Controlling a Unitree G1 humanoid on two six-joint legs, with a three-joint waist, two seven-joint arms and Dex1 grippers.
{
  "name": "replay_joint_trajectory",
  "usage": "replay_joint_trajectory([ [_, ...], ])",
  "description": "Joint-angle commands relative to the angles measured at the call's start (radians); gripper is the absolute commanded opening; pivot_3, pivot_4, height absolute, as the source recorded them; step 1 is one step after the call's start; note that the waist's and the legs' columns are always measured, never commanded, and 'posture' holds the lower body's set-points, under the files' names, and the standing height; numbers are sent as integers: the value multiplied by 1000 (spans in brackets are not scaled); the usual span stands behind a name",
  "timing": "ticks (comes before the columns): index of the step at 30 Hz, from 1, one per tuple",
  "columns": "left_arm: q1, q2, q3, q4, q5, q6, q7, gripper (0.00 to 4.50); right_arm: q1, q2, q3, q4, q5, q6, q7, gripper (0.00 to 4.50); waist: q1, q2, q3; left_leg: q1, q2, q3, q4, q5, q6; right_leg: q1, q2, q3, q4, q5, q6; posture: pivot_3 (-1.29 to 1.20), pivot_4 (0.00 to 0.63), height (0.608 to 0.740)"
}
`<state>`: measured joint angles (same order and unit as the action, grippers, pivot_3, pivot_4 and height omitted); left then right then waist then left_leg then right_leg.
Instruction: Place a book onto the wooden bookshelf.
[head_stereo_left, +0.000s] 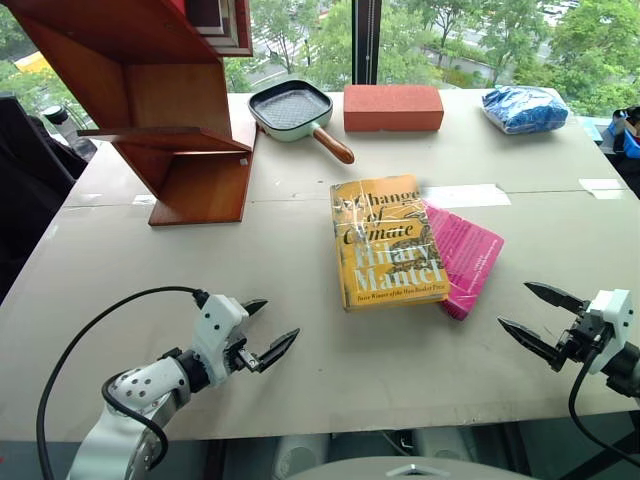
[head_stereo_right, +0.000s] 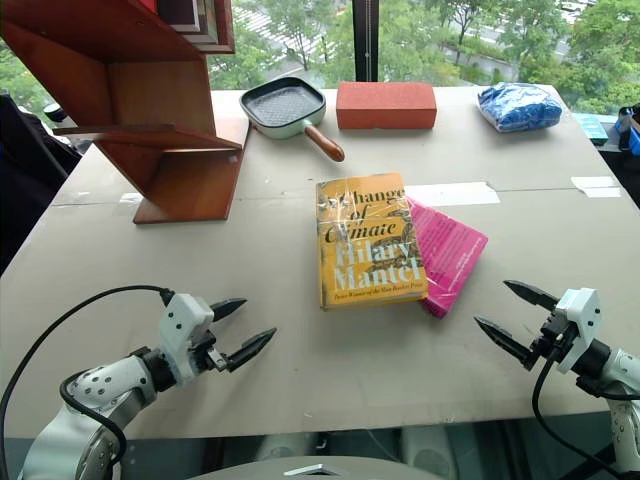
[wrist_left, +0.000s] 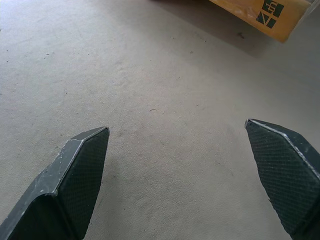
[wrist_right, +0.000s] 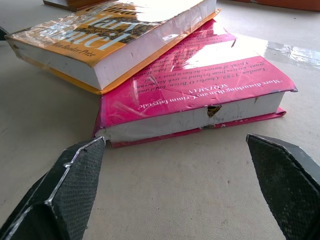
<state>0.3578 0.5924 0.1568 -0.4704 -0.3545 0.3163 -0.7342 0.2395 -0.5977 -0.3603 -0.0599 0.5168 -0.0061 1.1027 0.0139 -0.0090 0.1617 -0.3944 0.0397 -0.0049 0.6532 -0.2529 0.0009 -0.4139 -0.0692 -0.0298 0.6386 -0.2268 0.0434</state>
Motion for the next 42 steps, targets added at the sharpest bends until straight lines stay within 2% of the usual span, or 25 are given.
replay_joint_trajectory([
  [1,-17,26,15,-36,-18,10,-14,4500,12,-11,3,-23,2,-3,1,4479,0,0,0,0,0,0,0,0,0,0,0,0,0,0,0,0,150,740],
  [4,-63,52,13,-13,-38,58,-31,4500,30,-10,11,-47,0,2,-1,4479,2,0,0,0,0,-1,0,0,0,0,0,0,1,0,0,0,150,740],
  [11,-105,75,-16,30,-13,47,-60,4500,30,-8,7,-62,8,-8,-24,4479,-3,0,0,2,0,1,1,0,0,0,1,2,2,0,0,0,150,740],
  [26,-134,57,-40,45,-8,47,-48,4500,24,-17,10,-63,15,24,-45,4479,-2,0,1,1,0,1,1,0,0,0,1,3,3,0,0,0,150,740],
  [28,-131,53,-40,39,-11,52,-44,4500,28,-19,7,-61,12,27,-50,4479,-17,3,3,-4,-9,-18,1,1,1,11,-9,-14,3,-1,-1,0,150,740],
  [30,-132,52,-41,37,-11,53,-44,4500,35,-18,-1,-59,9,27,-61,4479,-28,8,5,-1,-29,-57,1,3,4,24,-23,-39,4,-10,5,0,150,740],
  [31,-135,51,-40,38,-13,56,-43,4500,40,-17,-6,-59,10,25,-63,4479,-22,9,6,0,-37,-71,2,4,5,24,-26,-45,4,-10,7,0,150,740],
  [35,-146,50,-40,46,-19,61,-47,4500,66,-17,-19,-67,15,18,-67,4479,0,11,7,0,-33,-62,2,4,4,21,-20,-38,4,-9,7,0,150,740],
  [42,-212,35,-46,89,-40,79,-58,4500,89,-13,-62,-112,52,26,-81,4479,0,11,7,1,-32,-52,1,4,4,18,-18,-28,4,-10,5,0,150,740],
])
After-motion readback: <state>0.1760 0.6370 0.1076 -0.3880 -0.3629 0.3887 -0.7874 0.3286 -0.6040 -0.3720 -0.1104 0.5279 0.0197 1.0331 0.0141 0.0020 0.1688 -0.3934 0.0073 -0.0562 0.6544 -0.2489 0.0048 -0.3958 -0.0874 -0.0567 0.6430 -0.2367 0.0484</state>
